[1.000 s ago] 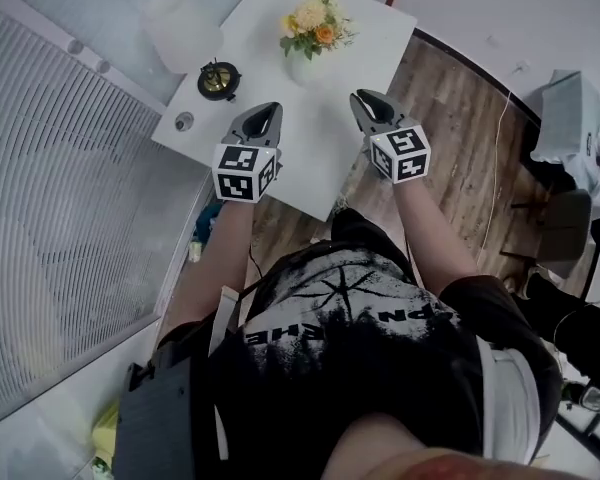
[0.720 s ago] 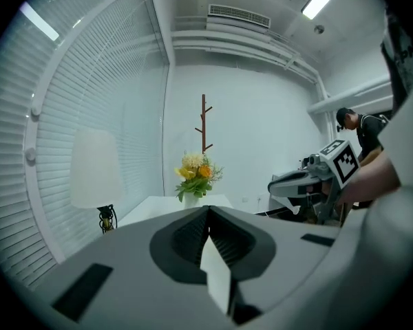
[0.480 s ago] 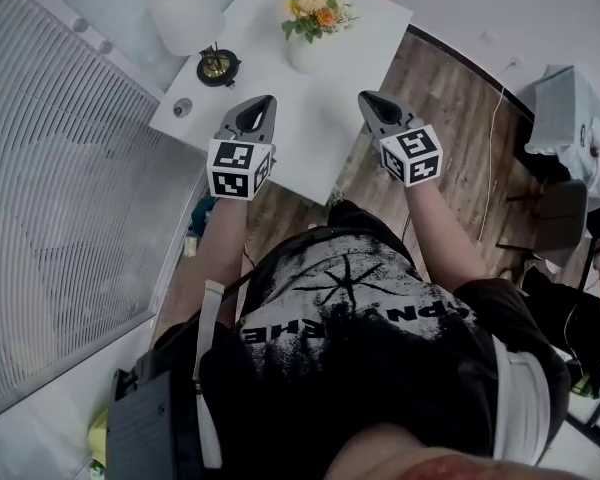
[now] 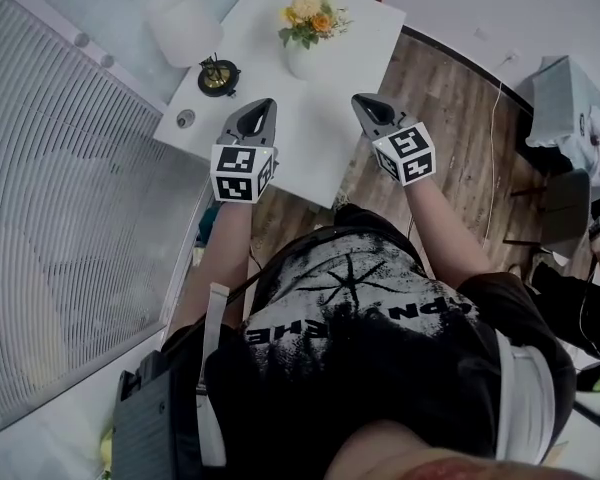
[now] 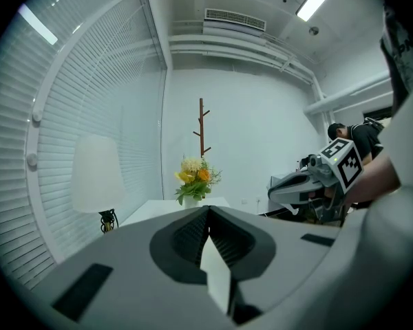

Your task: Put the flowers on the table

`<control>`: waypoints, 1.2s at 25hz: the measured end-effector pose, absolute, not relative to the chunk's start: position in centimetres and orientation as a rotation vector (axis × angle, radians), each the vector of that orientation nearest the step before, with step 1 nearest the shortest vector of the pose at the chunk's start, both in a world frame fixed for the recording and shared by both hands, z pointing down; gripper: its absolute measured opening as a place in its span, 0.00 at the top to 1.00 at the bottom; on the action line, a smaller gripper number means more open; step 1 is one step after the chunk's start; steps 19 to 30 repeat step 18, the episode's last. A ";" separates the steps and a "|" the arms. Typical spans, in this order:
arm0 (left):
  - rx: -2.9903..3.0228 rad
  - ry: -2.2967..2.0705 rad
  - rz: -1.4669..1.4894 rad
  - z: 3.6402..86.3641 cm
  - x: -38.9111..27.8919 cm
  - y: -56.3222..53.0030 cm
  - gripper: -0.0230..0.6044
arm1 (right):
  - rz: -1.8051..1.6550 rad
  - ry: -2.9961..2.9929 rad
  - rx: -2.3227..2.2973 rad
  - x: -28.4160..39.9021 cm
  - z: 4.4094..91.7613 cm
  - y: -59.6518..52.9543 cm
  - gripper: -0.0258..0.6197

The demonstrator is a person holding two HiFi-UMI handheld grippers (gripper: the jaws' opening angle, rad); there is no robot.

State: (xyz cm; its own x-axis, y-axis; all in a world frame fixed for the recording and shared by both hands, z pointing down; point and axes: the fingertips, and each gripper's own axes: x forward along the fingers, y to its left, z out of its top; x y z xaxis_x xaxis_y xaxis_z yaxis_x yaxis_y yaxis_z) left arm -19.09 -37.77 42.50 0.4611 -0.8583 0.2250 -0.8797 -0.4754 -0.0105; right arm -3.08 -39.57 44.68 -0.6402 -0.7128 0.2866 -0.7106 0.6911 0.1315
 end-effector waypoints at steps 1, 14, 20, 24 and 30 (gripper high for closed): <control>2.592 -1.548 0.300 42.5 -19.1 -37.8 0.94 | -0.015 -2.581 1.120 -3.1 44.9 -39.6 0.93; 2.593 -1.525 0.310 42.8 -18.3 -38.6 0.94 | -0.025 -2.574 1.136 -2.7 44.5 -39.6 0.93; 2.603 -1.505 0.305 42.9 -17.3 -39.0 0.94 | -0.039 -2.568 1.131 -2.4 44.5 -39.5 0.94; 2.603 -1.505 0.305 42.9 -17.3 -39.0 0.94 | -0.039 -2.568 1.131 -2.4 44.5 -39.5 0.94; 2.603 -1.505 0.305 42.9 -17.3 -39.0 0.94 | -0.039 -2.568 1.131 -2.4 44.5 -39.5 0.94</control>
